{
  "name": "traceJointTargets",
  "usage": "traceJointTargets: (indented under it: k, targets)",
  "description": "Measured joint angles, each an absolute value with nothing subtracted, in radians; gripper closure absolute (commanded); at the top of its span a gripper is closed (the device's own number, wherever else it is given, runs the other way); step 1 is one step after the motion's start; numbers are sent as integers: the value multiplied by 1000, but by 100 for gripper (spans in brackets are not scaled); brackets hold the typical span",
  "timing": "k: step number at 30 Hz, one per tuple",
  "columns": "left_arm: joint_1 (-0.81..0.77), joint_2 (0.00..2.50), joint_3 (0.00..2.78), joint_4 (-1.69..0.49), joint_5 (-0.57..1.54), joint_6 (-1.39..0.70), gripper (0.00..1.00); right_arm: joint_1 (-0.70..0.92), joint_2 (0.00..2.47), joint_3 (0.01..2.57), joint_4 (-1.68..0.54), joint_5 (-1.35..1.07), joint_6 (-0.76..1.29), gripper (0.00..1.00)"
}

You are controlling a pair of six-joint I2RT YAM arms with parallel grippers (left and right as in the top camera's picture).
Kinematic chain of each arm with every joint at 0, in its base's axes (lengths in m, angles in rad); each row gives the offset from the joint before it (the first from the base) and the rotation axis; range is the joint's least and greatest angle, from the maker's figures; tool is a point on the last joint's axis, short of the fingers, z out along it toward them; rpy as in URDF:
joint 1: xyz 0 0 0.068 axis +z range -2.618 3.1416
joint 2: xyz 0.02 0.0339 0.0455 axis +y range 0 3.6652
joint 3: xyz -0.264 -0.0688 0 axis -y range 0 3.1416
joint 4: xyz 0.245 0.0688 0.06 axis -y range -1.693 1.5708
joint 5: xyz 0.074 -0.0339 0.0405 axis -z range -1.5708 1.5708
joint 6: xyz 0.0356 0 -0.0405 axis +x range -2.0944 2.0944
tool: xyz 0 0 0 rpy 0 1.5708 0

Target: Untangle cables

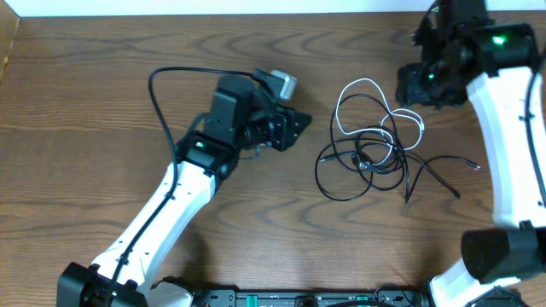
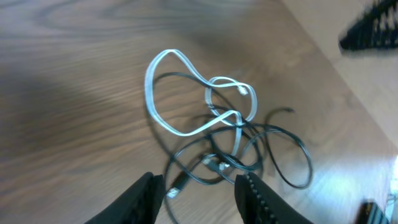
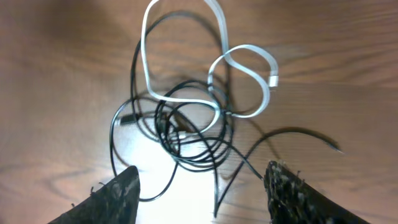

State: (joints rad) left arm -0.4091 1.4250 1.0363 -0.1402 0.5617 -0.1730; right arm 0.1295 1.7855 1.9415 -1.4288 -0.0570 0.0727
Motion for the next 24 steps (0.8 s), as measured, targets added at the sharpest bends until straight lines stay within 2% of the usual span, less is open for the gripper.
traceJointTargets:
  k: [7, 17, 24]
  targets:
    - [-321, 1425, 1036, -213, 542, -205, 56, 130, 1922, 1935, -1433, -173, -99, 30]
    - [-320, 1425, 1036, -236, 543, -207, 56, 130, 2075, 1934, -1469, -272, -287, 25]
    - [-320, 1425, 1036, -260, 543, -209, 55, 138, 2186, 1934, -1419, -278, -337, 23]
